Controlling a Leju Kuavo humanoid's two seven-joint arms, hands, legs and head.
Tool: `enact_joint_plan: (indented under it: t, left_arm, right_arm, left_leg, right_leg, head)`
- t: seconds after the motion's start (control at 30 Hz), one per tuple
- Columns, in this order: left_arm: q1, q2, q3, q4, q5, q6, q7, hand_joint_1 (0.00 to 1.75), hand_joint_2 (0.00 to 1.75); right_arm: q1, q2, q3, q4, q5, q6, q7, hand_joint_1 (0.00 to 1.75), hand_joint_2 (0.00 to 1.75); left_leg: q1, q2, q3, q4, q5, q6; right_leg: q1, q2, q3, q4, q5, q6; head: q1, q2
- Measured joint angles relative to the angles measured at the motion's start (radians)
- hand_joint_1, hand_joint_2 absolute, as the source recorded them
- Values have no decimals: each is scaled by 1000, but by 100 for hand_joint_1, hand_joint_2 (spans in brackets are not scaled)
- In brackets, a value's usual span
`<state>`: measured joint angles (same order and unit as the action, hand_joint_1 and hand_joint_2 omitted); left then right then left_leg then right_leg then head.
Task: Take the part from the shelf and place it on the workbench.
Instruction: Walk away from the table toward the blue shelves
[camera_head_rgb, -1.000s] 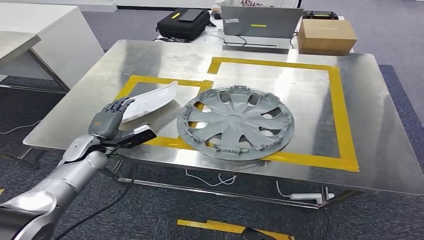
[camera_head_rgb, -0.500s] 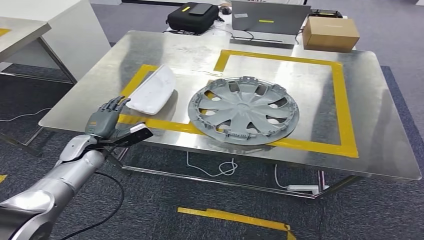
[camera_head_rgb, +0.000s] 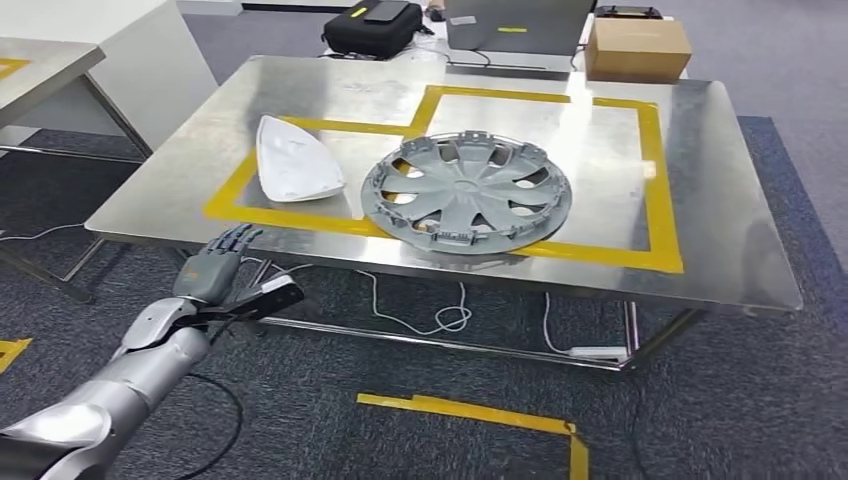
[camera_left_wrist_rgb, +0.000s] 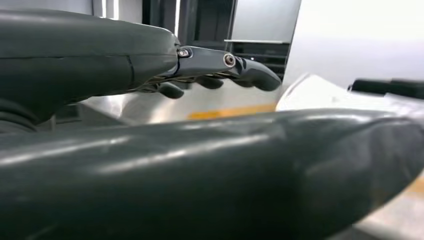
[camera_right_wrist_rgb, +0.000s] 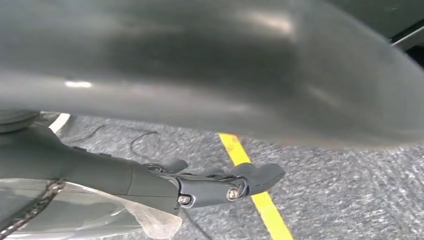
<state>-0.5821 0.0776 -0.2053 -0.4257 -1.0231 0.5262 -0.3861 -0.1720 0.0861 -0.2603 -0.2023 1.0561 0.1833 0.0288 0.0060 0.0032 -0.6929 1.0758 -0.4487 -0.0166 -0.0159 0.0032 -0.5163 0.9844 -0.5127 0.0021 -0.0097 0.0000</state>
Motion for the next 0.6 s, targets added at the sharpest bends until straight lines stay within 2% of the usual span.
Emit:
enact_joint_plan:
  t: [0.07,0.1,0.13,0.17,0.2,0.23,0.3,0.33,0.4,0.43,0.47,0.5,0.57,0.6]
  left_arm:
    - [32,12,11,13,11,-5,11,0,0]
    - [49,18,18,21,15,-12,20,0,0]
    - [69,23,25,30,20,-22,32,0,0]
    - [90,28,32,37,25,-31,43,0,0]
    - [111,33,41,44,33,-37,54,0,0]
    - [132,37,52,48,45,-40,61,0,0]
    - [165,44,79,54,68,-42,70,0,0]
    - [179,46,94,58,78,-43,74,0,0]
    - [209,49,122,68,90,-49,91,0,0]
    - [226,50,134,74,92,-54,100,0,0]
    - [242,51,145,79,93,-57,107,0,0]
    - [257,51,153,83,93,-58,111,0,0]
    - [284,51,165,90,92,-59,115,0,0]
    - [295,51,170,93,88,-59,119,0,0]
  right_arm:
    - [4,0,-7,0,-4,-3,-1,0,0]
    - [8,-1,-10,0,-6,-4,-1,0,0]
    - [12,-1,-14,0,-8,-6,-2,0,0]
    - [15,-1,-17,0,-10,-7,-2,0,0]
    - [17,-1,-19,0,-11,-7,-2,0,0]
    - [19,-1,-21,0,-12,-8,-2,0,0]
    - [21,-1,-25,0,-14,-10,-3,0,0]
    - [22,-1,-29,0,-15,-10,-3,0,0]
    - [26,-2,-36,0,-17,-11,-4,0,0]
    - [29,-3,-39,0,-18,-12,-5,0,0]
    - [32,-4,-42,0,-18,-12,-6,0,0]
    - [35,-6,-44,-1,-19,-12,-9,0,0]
    - [39,-7,-46,-1,-20,-12,-14,0,0]
    - [40,-8,-48,-1,-20,-12,-16,0,0]
  left_leg:
    - [1,-1,-27,128,-101,-7]
    - [1,-1,-33,185,-126,-9]
    - [2,-1,-28,218,-125,-10]
    - [2,-1,-8,218,-106,-9]
    - [2,-1,27,184,-80,-7]
    - [2,-1,77,123,-61,-3]
    - [-1,-1,174,-18,-66,7]
    - [-3,-2,201,-62,-77,11]
    - [-6,-2,207,-89,-79,24]
    - [-6,0,201,-90,-69,32]
    - [-5,2,193,-92,-59,41]
    - [-4,4,182,-94,-47,49]
    - [-6,5,152,-93,-23,58]
    - [-7,5,135,-92,-11,59]
  right_leg:
    - [2,1,-25,2,22,-8]
    - [3,2,-39,3,33,-8]
    - [3,1,-54,4,43,-8]
    - [4,1,-69,6,52,-6]
    - [4,1,-83,9,60,-4]
    - [4,1,-95,12,68,-1]
    - [8,0,-112,18,82,8]
    - [9,-1,-116,20,89,13]
    - [8,-4,-121,18,103,26]
    - [6,-4,-125,21,97,32]
    - [5,-4,-133,35,73,36]
    - [5,-3,-146,68,32,40]
    - [5,-3,-179,189,-72,45]
    - [5,-3,-189,251,-103,46]
  head:
    - [-3,0]
    - [-4,0]
    - [-4,0]
    - [-4,0]
    - [-4,0]
    - [-4,0]
    - [-4,0]
    - [-3,0]
    - [-3,0]
    - [-4,0]
    - [-2,0]
    - [-1,0]
    - [3,0]
    - [3,0]
